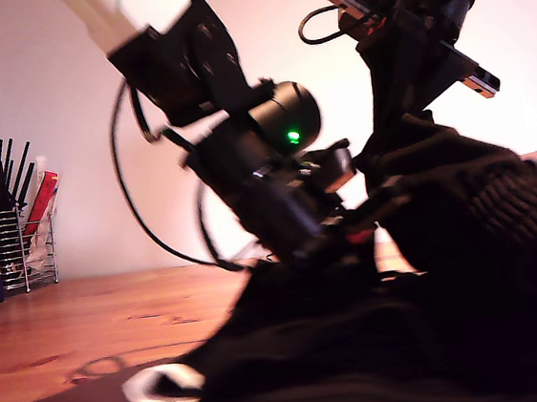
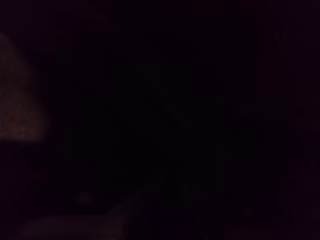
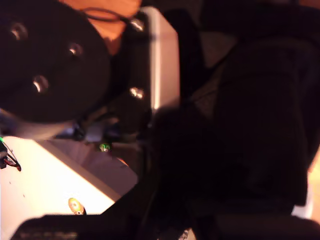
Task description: Fold the shorts in front of you. After folding it, place it to the left side.
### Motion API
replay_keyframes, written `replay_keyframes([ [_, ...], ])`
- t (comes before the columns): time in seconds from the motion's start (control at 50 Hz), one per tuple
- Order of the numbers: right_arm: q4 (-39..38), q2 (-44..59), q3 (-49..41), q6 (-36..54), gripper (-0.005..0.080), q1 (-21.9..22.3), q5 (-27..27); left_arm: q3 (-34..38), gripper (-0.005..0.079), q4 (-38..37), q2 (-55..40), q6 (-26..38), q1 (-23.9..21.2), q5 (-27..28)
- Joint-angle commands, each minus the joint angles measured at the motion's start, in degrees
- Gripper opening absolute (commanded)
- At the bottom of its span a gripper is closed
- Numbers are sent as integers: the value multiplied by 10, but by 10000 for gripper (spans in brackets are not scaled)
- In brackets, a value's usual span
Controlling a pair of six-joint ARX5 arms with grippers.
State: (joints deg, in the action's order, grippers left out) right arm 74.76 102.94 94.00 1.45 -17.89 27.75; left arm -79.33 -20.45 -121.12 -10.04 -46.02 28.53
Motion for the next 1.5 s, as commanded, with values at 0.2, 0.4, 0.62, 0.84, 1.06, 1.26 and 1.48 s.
replay_keyframes([
  [0.2,1,-48,-1,8,-13,37,2,10,57,59,-23,-22,-30,11],
  [0.4,0,-49,-1,10,-13,37,3,2,57,42,-9,-14,-10,25],
  [0.62,1,-49,-1,10,-13,37,5,2,57,10,22,-2,35,71],
  [0.84,1,-49,-1,10,-13,35,17,2,57,-28,62,23,61,83],
  [1.06,-1,-49,-1,12,-13,29,21,2,34,-124,78,70,67,31],
  [1.26,3,-49,-1,14,-13,29,21,3,-3,-160,75,90,66,-71],
  [1.48,6,-49,-1,16,-13,29,21,3,-11,-173,67,90,67,-127],
])
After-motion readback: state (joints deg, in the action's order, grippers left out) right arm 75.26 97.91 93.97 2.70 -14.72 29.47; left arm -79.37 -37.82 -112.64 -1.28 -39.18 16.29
